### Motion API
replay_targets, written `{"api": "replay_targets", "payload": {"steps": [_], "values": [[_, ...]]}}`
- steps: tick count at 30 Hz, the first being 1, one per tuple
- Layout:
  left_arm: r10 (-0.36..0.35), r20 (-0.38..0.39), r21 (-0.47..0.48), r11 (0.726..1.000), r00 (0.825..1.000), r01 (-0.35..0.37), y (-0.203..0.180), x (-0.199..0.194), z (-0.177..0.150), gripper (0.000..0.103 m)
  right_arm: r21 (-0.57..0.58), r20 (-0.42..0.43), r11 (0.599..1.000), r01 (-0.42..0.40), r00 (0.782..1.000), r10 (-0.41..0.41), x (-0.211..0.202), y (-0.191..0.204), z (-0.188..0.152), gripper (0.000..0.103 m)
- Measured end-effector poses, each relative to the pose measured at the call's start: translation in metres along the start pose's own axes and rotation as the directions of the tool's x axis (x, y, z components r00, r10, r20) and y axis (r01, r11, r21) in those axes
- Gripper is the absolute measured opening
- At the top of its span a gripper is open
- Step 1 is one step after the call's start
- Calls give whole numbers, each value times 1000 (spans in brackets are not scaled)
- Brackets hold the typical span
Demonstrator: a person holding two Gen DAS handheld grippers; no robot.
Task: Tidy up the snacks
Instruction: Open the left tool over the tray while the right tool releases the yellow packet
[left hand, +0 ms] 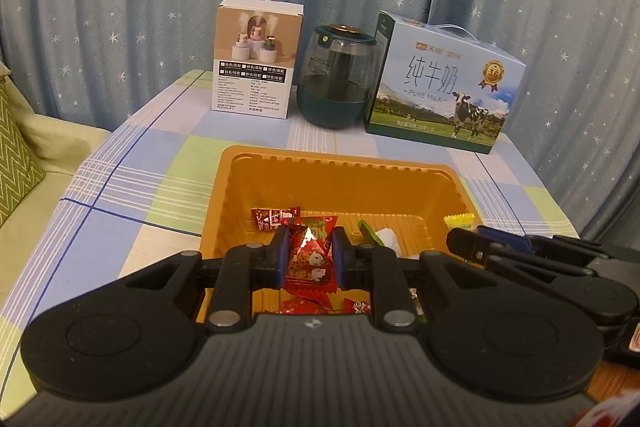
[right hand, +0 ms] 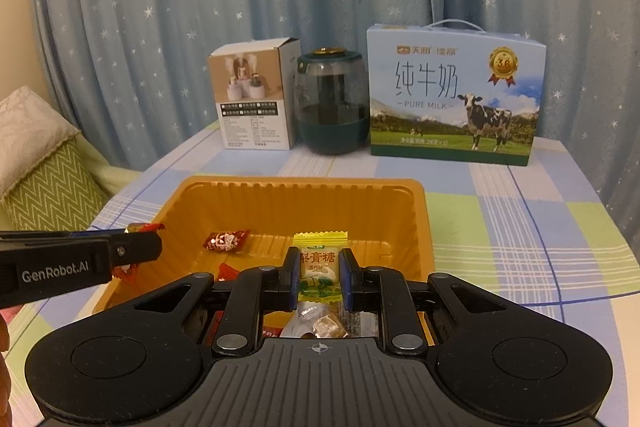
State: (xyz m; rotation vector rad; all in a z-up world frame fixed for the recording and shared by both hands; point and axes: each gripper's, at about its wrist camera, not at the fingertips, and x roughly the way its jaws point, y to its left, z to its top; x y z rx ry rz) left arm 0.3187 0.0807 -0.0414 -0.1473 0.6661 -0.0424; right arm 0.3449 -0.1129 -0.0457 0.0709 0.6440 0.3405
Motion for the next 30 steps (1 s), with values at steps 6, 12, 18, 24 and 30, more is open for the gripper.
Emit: {"api": "replay_targets", "payload": {"steps": [6, 12, 18, 24, 30], "values": [[1, -15, -4, 1000, 1000, -1, 2, 9, 0, 19, -1, -16, 1000, -1, 1000, 1, 10, -1, 1, 20], [8, -21, -8, 1000, 1000, -9, 4, 15, 1, 19, 9, -26, 1000, -3, 1000, 3, 14, -3, 1, 20], [7, -24, -6, 1000, 1000, -7, 3, 18, 1, 19, 13, -29, 1000, -4, 1000, 4, 15, -4, 2, 20], [10, -27, -5, 1000, 1000, -10, 3, 23, 2, 19, 13, -32, 1000, -3, 999, 4, 19, -5, 2, 20], [7, -29, -7, 1000, 1000, -7, 4, 26, 3, 19, 12, -33, 1000, -4, 999, 4, 22, -5, 2, 20]]}}
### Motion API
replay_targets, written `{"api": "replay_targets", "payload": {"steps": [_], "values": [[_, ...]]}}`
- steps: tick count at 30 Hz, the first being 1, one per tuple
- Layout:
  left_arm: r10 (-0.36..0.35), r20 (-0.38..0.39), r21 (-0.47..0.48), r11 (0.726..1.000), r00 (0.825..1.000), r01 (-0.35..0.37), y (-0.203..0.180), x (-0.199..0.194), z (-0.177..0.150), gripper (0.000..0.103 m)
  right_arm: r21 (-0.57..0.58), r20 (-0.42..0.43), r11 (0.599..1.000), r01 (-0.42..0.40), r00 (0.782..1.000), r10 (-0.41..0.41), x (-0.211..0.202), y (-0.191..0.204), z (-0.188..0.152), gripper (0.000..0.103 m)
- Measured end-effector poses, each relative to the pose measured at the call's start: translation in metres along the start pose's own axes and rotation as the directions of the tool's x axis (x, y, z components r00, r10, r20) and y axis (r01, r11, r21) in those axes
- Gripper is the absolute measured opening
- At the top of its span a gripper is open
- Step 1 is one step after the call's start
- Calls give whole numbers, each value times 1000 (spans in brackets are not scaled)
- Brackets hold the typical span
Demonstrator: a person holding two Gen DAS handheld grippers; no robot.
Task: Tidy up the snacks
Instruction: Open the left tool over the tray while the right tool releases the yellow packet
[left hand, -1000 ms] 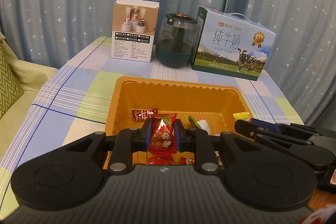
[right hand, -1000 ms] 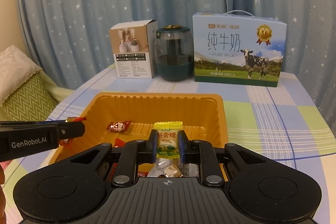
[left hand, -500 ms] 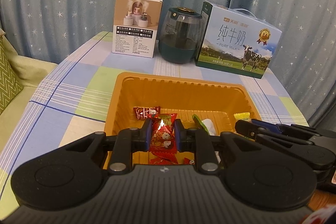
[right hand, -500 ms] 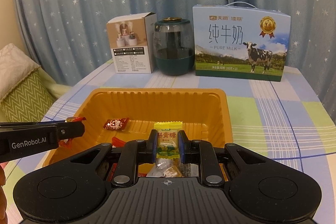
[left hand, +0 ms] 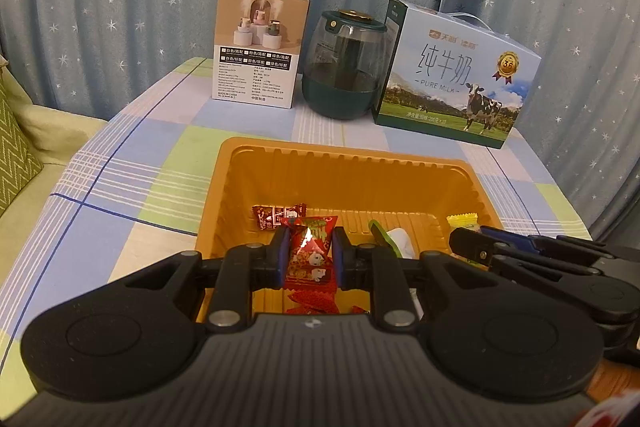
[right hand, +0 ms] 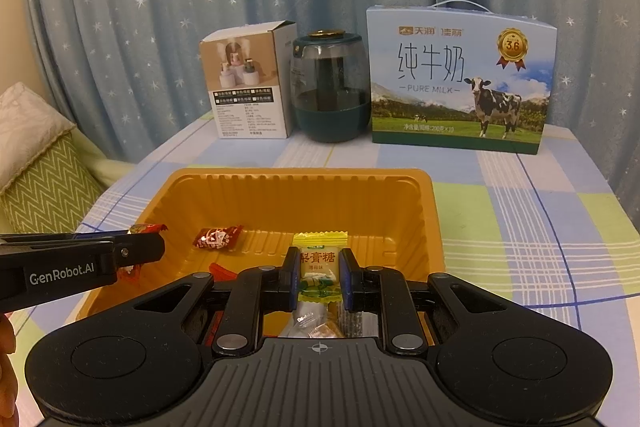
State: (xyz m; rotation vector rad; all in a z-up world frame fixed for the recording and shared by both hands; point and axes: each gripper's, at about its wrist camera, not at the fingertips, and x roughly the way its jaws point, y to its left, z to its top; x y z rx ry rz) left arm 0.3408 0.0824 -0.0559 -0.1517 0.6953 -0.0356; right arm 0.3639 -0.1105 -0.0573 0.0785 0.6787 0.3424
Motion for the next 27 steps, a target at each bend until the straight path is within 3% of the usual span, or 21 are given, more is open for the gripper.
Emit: {"api": "replay_targets", "payload": {"steps": [6, 7, 8, 9, 27], "values": [[-9, -5, -5, 1000, 1000, 9, 1, 4, 1, 20, 5, -6, 1000, -2, 1000, 2, 2, -1, -1, 20], [-13, -8, -12, 1000, 1000, 13, 1, 5, 1, 25, 6, -7, 1000, -3, 1000, 3, 2, -1, -1, 20], [-17, -11, -18, 1000, 1000, 17, 2, 6, 1, 37, 7, -8, 1000, -3, 1000, 3, 3, -1, -1, 20], [-18, -9, -21, 1000, 1000, 18, 3, 6, 1, 40, 7, -8, 1000, -3, 1000, 3, 3, -1, -1, 20], [5, 4, -11, 1000, 1000, -5, 7, 0, 2, 41, 15, -7, 1000, -17, 1000, 17, 1, -3, -1, 20]]}}
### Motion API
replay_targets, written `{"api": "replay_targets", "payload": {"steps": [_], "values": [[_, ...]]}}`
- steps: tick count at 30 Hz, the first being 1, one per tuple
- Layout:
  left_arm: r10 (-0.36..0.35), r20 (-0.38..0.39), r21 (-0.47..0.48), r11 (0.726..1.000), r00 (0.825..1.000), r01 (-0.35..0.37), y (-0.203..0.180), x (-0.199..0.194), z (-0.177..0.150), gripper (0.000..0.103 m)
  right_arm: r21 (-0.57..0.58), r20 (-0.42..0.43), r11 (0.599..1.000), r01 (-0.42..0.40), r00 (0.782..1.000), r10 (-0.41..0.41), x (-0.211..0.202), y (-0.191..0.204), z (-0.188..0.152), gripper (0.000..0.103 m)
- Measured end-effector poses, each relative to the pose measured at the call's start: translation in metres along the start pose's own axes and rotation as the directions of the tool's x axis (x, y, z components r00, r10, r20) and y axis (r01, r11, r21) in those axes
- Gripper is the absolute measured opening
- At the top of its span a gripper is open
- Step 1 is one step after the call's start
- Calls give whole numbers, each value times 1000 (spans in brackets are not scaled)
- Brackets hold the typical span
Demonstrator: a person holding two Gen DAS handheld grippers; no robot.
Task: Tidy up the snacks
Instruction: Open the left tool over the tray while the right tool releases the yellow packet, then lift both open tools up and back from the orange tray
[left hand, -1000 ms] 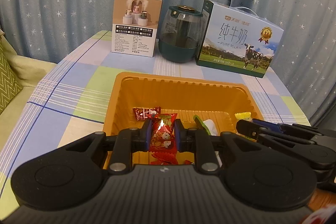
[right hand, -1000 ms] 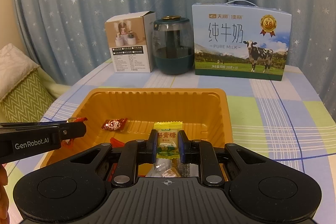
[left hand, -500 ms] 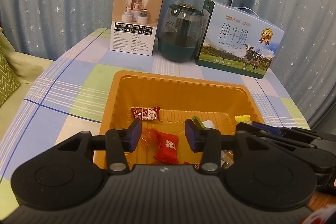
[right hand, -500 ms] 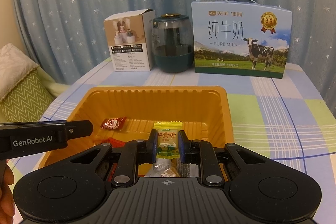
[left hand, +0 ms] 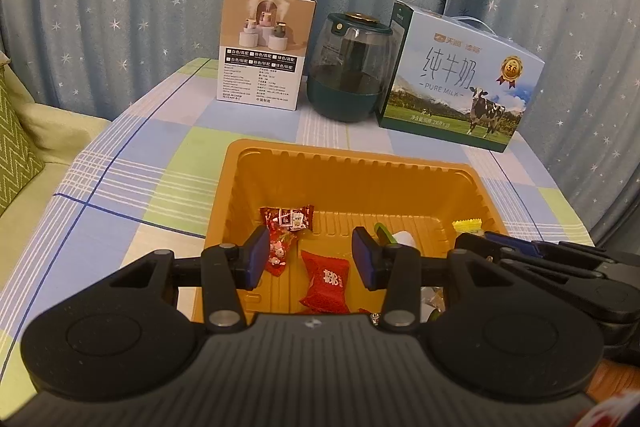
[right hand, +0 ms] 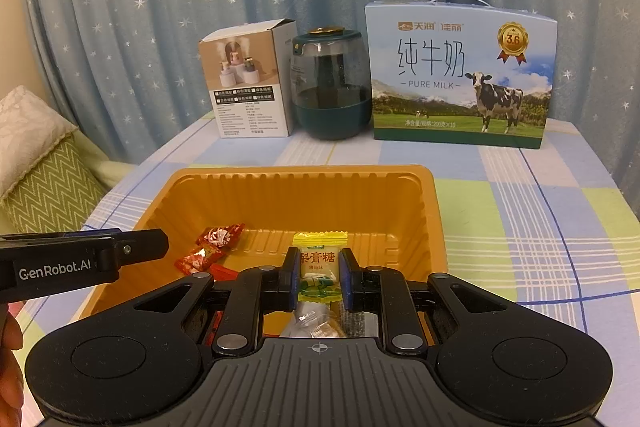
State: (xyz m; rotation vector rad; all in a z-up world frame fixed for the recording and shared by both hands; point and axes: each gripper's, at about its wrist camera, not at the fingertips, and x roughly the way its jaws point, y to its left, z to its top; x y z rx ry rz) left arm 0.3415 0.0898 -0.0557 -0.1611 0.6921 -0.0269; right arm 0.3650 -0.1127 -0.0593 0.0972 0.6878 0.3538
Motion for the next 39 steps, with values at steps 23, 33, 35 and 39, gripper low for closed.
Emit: {"api": "replay_targets", "payload": {"steps": [23, 33, 35, 39], "values": [[44, -5, -13, 999, 999, -45, 10, 0, -1, 48, 114, 49, 992, -54, 998, 48, -5, -20, 5, 60], [62, -3, 13, 998, 998, -62, 3, -2, -4, 72, 133, 50, 991, 5, 999, -12, -12, -32, 4, 60], [69, 3, 18, 997, 998, -69, 1, -5, -7, 86, 131, 49, 991, 6, 999, -13, -15, -33, 2, 61], [81, 8, 44, 996, 997, -81, -5, -10, -13, 94, 131, 43, 991, 5, 999, -11, -19, -33, -2, 62]]}}
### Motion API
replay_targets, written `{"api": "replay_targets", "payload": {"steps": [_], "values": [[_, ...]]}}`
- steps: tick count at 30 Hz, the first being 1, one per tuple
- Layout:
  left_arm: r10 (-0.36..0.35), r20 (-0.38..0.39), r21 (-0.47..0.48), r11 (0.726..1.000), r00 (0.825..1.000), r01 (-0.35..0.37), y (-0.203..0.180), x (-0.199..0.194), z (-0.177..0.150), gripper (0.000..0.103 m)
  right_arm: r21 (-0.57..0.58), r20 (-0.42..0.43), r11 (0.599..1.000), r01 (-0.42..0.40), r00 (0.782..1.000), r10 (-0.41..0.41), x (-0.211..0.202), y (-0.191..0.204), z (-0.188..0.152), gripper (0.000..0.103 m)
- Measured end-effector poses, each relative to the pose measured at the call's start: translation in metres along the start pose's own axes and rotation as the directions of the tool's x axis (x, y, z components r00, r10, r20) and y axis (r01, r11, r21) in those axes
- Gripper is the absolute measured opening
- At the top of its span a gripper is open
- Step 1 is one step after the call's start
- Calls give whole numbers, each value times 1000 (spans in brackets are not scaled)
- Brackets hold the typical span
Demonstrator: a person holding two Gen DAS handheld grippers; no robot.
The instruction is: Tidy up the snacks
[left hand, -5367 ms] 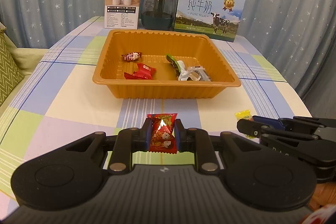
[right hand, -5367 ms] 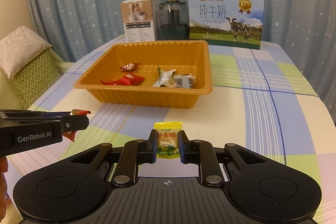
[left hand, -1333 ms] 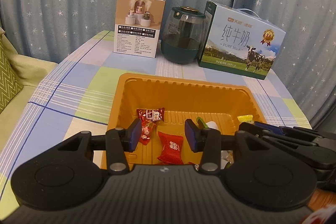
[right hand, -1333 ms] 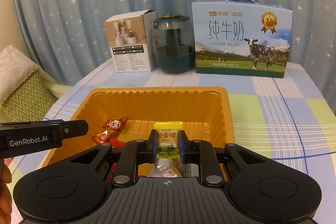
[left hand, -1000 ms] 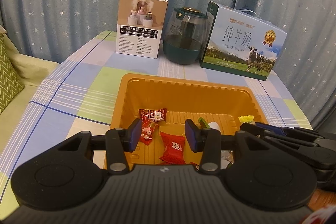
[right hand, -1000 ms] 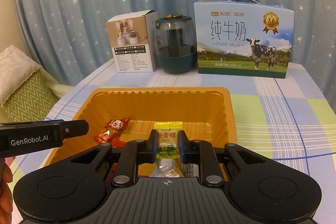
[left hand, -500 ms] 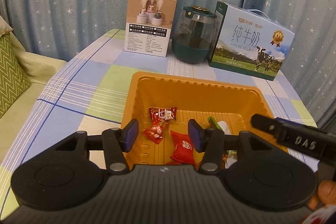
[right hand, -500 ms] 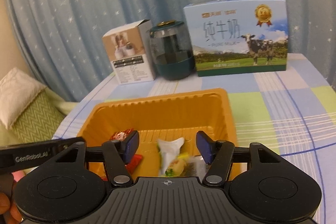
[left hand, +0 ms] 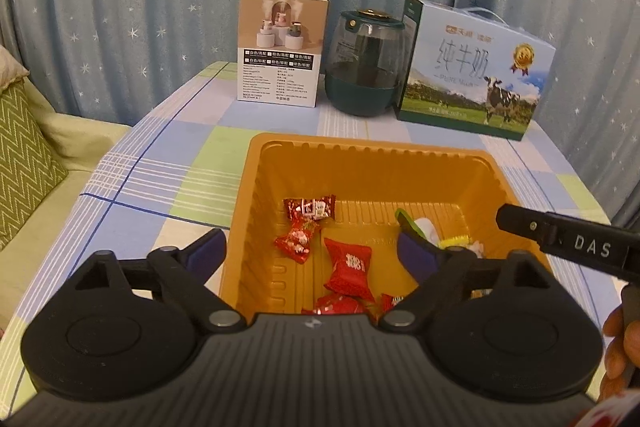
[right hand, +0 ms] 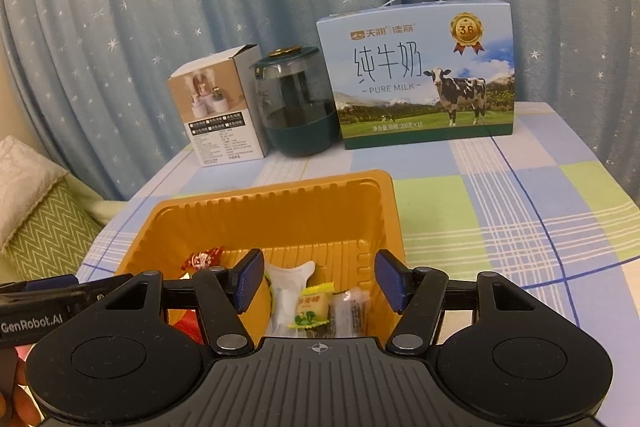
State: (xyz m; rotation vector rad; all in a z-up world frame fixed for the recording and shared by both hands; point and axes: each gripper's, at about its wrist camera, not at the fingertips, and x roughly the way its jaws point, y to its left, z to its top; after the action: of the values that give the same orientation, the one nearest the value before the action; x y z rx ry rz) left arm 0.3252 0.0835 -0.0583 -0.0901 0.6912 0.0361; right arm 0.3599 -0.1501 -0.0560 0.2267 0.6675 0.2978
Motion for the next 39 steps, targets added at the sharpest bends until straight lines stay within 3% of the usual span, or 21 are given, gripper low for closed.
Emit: {"api": "replay_targets", "payload": {"steps": [5, 11, 20, 25, 39], "values": [[2, 15, 7, 1000, 1000, -2, -1, -9, -3, 103, -2, -7, 1000, -5, 1000, 5, -10, 0, -6, 67], [21, 14, 13, 1000, 1000, -21, -5, -23, -10, 103, -11, -3, 1000, -7, 1000, 7, -30, 1, -16, 80], [53, 43, -8, 999, 998, -53, -3, -73, -35, 103, -31, -51, 999, -18, 999, 16, -66, 6, -33, 82], [34, 44, -50, 998, 998, -32, -2, -111, -44, 103, -66, -81, 998, -20, 997, 15, -97, 10, -42, 82], [63, 18, -23, 998, 998, -62, -42, -222, -75, 103, -72, -137, 997, -5, 991, -5, -210, 20, -67, 83]]}}
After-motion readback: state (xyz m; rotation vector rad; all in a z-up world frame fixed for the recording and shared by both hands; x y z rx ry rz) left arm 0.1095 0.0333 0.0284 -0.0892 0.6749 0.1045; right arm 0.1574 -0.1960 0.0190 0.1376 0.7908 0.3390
